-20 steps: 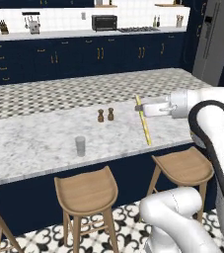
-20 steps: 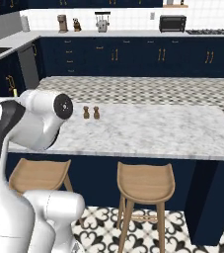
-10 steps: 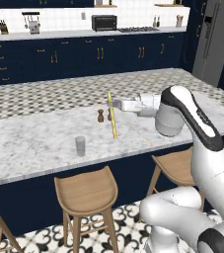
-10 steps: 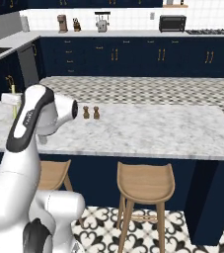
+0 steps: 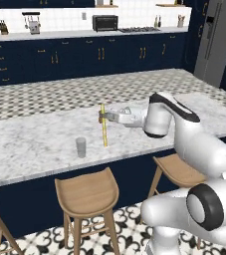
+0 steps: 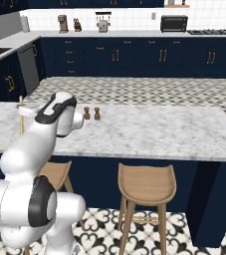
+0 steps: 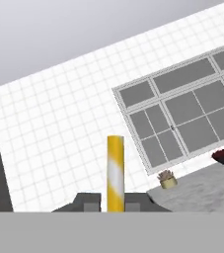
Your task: Take a straw from the drawer in front and place it inside the glass cup on the dining counter.
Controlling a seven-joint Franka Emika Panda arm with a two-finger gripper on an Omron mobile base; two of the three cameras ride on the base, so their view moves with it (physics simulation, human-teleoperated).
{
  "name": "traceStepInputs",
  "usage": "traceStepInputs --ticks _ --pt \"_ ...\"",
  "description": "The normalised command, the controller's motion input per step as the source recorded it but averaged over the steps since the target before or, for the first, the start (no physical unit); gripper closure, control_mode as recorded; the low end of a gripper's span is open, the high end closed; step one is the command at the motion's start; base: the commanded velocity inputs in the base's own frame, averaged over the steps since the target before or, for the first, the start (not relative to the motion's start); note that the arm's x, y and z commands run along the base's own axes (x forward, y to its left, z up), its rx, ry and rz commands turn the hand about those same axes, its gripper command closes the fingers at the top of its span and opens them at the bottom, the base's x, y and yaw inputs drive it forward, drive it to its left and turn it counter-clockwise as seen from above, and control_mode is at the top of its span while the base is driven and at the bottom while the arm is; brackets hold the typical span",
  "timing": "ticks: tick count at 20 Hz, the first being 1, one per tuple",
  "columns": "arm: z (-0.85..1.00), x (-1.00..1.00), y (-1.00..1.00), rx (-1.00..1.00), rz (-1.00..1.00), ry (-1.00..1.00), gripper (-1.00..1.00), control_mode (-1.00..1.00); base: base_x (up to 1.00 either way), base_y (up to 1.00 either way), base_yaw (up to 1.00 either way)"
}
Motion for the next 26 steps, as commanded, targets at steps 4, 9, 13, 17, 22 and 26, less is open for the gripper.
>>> traceStepInputs --ticks 4,9,13,17,22,26 --pt "0.00 0.66 0.02 0.06 0.12 -0.09 1.00 -1.00 0.00 0.00 0.00" --pt "-0.12 0.50 0.23 0.00 0.06 -0.11 1.00 -1.00 0.00 0.00 0.00" --pt "-0.30 0.42 0.51 0.00 0.03 -0.06 1.00 -1.00 0.00 0.00 0.00" --pt "-0.45 0.34 0.40 0.00 0.02 -0.05 1.00 -1.00 0.00 0.00 0.00" --pt "-0.30 0.34 0.05 0.00 0.00 -0.07 1.00 -1.00 0.00 0.00 0.00" --pt "-0.14 0.34 0.00 0.00 0.00 -0.07 1.00 -1.00 0.00 0.00 0.00"
